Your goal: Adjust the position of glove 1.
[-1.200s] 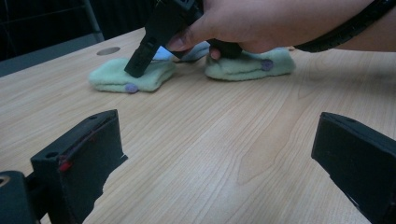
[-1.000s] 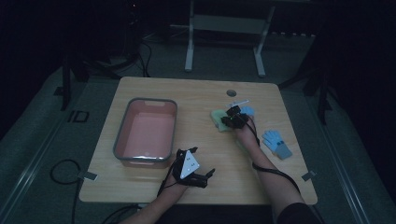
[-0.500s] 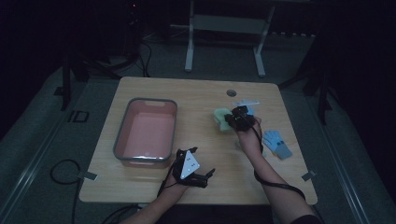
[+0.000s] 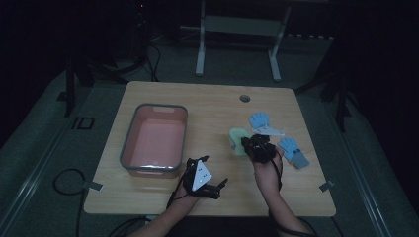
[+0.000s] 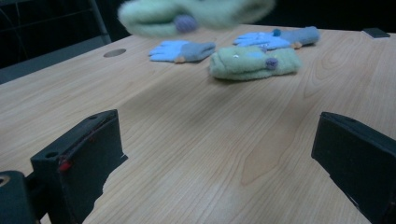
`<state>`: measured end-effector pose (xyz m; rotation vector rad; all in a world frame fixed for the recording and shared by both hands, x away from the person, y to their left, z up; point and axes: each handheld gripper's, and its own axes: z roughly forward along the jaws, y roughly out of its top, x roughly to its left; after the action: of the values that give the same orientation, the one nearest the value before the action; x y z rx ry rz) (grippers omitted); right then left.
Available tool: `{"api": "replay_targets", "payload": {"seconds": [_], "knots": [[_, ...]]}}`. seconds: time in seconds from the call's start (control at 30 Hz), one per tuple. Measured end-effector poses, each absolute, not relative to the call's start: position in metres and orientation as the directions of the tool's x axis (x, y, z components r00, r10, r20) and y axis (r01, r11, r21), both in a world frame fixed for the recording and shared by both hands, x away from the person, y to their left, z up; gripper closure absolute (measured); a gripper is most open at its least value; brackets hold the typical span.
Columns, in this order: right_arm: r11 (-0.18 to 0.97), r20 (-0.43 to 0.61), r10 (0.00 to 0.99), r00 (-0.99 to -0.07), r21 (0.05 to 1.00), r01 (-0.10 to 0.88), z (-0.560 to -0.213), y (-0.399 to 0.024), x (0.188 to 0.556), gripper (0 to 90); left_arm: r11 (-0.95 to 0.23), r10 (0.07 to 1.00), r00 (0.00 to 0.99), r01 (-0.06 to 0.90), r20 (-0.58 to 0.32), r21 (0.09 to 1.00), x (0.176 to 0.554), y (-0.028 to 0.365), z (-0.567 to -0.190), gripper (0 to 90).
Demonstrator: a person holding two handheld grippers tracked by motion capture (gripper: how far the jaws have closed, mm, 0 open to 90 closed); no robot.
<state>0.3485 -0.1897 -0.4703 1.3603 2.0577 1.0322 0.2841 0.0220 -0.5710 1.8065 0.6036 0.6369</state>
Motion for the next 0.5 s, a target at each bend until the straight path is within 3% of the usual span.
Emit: {"api": "replay_targets", "payload": {"seconds": [0.5], "knots": [[0.182, 0.055, 0.940, -0.337, 0.756, 0.629, -0.522, -0.172, 0.326, 86.5, -0.289, 0.670, 0.731, 0.099, 0.128, 0.952, 0.284, 0.023, -0.571, 2.1]]}}
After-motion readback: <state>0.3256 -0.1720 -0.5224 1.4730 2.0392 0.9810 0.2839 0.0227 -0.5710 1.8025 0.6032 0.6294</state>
